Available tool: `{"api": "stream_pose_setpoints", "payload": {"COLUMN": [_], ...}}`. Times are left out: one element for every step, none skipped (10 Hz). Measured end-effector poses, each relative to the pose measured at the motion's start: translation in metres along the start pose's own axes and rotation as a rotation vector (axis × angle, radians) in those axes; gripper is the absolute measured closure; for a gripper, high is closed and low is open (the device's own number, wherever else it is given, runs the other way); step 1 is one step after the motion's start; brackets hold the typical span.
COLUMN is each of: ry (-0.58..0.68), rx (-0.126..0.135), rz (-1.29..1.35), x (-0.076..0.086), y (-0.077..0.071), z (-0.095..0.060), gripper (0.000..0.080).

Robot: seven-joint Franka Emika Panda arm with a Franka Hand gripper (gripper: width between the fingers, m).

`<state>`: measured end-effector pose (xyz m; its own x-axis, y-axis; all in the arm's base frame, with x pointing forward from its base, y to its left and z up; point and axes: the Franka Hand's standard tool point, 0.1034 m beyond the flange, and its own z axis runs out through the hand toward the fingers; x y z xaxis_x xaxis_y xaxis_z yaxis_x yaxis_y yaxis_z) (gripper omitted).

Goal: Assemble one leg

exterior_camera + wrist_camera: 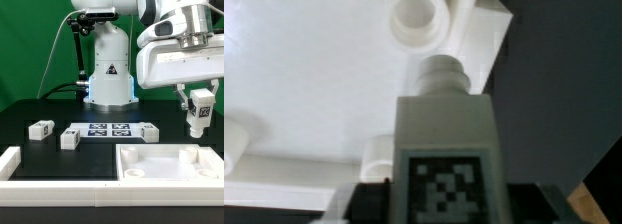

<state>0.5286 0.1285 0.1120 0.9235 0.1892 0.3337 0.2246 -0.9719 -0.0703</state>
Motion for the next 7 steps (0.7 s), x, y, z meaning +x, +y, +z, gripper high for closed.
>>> {"api": "stream_pose_setpoints", "payload": {"ry": [0.0,0.0,0.009,0.023,0.035,0.044,0.05], "rx": [0.0,0.0,-0.001,0.002,0.006,0.008,0.01], "rz": [0.0,-0.01,-0.039,-0.047,-0.047,-0.047,-0.051], "x": [0.0,0.001,0.01,0.025,0.037,0.05,0.062], "y": [0.0,0.001,0.008,0.012,0.014,0.016,0.019], "z": [0.0,0.0,0.004,0.012,0.018,0.023,0.027], "gripper": [0.0509,0.0509,0.0509,0.0509,0.0509,0.0509,0.0509]}}
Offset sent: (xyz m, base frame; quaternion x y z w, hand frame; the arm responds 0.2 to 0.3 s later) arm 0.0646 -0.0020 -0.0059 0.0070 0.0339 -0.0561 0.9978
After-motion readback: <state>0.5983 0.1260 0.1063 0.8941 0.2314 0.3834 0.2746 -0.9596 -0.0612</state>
